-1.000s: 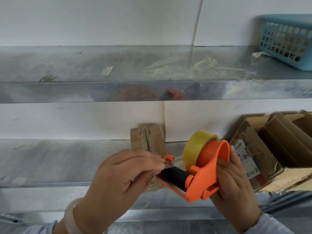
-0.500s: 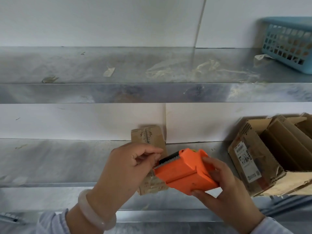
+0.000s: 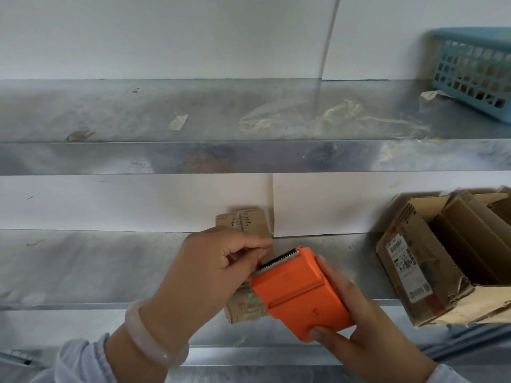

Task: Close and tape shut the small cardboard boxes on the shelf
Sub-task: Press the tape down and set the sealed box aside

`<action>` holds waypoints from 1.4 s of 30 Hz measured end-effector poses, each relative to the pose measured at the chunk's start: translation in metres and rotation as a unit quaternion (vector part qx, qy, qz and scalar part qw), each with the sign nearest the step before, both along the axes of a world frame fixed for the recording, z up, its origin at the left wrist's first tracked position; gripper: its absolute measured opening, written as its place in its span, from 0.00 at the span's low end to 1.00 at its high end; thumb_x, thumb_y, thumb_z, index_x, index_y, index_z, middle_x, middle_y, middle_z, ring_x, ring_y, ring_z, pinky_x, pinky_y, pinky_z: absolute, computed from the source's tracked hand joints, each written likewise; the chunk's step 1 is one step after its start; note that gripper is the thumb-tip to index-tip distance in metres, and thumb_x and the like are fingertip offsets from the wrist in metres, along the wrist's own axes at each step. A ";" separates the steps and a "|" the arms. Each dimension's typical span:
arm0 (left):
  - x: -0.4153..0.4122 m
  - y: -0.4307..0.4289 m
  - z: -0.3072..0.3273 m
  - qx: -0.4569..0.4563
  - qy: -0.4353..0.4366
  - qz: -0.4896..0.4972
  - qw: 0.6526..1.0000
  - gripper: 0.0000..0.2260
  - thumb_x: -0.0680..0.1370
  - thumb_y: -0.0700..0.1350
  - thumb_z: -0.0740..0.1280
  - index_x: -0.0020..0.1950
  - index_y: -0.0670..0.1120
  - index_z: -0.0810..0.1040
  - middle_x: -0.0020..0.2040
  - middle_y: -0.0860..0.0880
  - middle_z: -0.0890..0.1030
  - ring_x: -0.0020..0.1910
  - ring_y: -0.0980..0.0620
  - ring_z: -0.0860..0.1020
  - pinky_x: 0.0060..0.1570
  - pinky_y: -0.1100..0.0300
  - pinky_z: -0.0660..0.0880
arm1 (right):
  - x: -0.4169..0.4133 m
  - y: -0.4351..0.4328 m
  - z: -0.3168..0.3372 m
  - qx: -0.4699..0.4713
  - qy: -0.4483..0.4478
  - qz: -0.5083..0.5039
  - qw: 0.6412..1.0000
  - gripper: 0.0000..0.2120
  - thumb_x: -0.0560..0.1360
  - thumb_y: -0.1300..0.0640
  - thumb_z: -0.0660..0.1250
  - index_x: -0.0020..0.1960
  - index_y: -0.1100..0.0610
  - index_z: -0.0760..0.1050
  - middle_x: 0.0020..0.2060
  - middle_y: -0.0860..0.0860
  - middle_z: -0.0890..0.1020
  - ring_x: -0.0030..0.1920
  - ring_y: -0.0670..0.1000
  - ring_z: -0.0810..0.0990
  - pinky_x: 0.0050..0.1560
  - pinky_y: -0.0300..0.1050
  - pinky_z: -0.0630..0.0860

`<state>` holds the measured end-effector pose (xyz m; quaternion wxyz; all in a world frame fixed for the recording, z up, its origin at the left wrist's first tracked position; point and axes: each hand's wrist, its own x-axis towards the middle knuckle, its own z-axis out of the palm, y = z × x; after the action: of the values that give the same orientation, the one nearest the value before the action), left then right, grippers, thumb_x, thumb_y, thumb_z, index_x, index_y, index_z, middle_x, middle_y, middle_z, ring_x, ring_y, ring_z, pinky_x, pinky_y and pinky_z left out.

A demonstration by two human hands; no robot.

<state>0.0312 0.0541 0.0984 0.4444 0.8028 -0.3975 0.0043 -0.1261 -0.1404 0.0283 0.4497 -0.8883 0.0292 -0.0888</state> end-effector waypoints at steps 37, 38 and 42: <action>0.026 -0.017 0.020 0.022 -0.012 -0.038 0.999 0.17 0.74 0.42 0.74 0.51 0.65 0.81 0.44 0.68 0.82 0.45 0.68 0.81 0.47 0.75 0.73 | 0.007 0.001 0.014 0.038 -0.028 -0.039 0.998 0.41 0.65 0.32 0.71 0.71 0.24 0.51 0.64 0.25 0.69 0.57 0.36 0.78 0.49 0.32 0.77; 0.024 -0.016 0.019 0.011 -0.016 -0.049 0.999 0.16 0.74 0.42 0.74 0.52 0.64 0.81 0.44 0.67 0.83 0.45 0.68 0.81 0.47 0.74 0.74 | 0.007 0.000 0.011 -0.006 -0.043 -0.047 0.998 0.41 0.66 0.28 0.68 0.73 0.27 0.50 0.66 0.24 0.67 0.57 0.36 0.78 0.49 0.33 0.78; 0.019 -0.013 0.023 -0.024 -0.094 -0.082 0.992 0.11 0.75 0.47 0.71 0.56 0.57 0.83 0.47 0.63 0.84 0.46 0.67 0.81 0.47 0.72 0.76 | 0.010 0.000 -0.003 -0.150 -0.157 -0.092 0.972 0.39 0.73 0.31 0.63 0.78 0.40 0.52 0.64 0.25 0.69 0.53 0.44 0.80 0.46 0.35 0.79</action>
<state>0.0505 0.0413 0.1209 0.4229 0.7526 -0.5020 0.0530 -0.1158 -0.1402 0.0250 0.3006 -0.9139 0.0259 -0.2715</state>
